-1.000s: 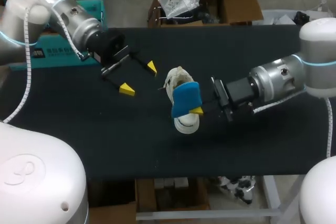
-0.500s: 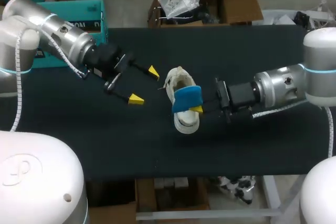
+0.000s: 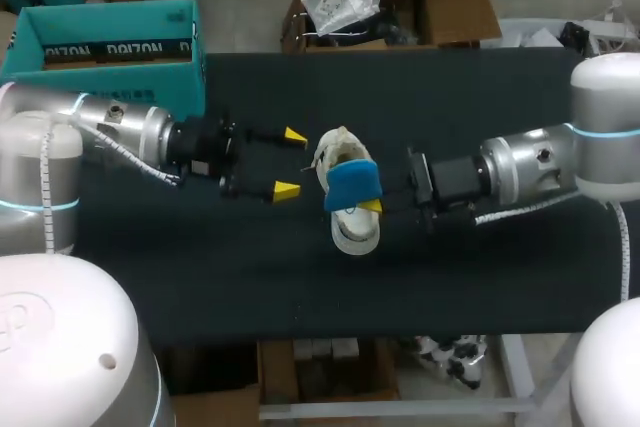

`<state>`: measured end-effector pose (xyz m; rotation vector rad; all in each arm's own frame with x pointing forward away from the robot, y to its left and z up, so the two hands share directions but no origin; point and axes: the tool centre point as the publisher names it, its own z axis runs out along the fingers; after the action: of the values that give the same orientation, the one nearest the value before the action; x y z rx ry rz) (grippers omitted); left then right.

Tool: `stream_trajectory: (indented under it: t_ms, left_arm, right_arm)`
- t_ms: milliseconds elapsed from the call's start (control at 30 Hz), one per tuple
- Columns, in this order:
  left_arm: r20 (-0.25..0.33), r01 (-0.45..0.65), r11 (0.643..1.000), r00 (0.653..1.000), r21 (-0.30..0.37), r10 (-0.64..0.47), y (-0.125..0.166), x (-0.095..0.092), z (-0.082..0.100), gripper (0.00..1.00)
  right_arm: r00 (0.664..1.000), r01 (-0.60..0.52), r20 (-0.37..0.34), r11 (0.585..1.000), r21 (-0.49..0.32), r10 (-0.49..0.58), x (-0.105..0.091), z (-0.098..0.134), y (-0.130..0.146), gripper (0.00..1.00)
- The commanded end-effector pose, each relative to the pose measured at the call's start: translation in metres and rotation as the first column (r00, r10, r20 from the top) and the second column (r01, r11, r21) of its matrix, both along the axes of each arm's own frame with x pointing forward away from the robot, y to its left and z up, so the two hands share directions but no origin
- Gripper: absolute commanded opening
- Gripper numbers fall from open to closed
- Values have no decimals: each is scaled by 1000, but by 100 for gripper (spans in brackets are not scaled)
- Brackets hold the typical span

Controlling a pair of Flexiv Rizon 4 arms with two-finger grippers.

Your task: Open the shoe tongue, take the insole out of the shoe, put the insole back into the shoe, and pack the shoe into the shoebox

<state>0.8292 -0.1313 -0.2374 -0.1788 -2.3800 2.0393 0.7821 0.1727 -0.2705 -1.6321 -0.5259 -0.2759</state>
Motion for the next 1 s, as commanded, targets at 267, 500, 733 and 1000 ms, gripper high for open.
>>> stream_trajectory:
  t_ms: [267,500,733,1000]
  left_arm:
    - [205,-206,979,958,5,200,-14,-1,-13,100]
    - [208,-214,975,958,52,199,-18,18,-25,100]
    - [229,-125,988,968,90,102,-18,22,-30,100]
    - [262,-50,989,965,142,12,-21,30,-43,95]
  right_arm:
    - [994,106,-10,994,10,-105,7,-15,4,0]
    - [974,219,57,976,-12,-218,8,-24,8,0]
    - [959,259,104,965,48,-263,13,-27,8,0]
    - [955,278,82,957,84,-285,24,-27,5,0]
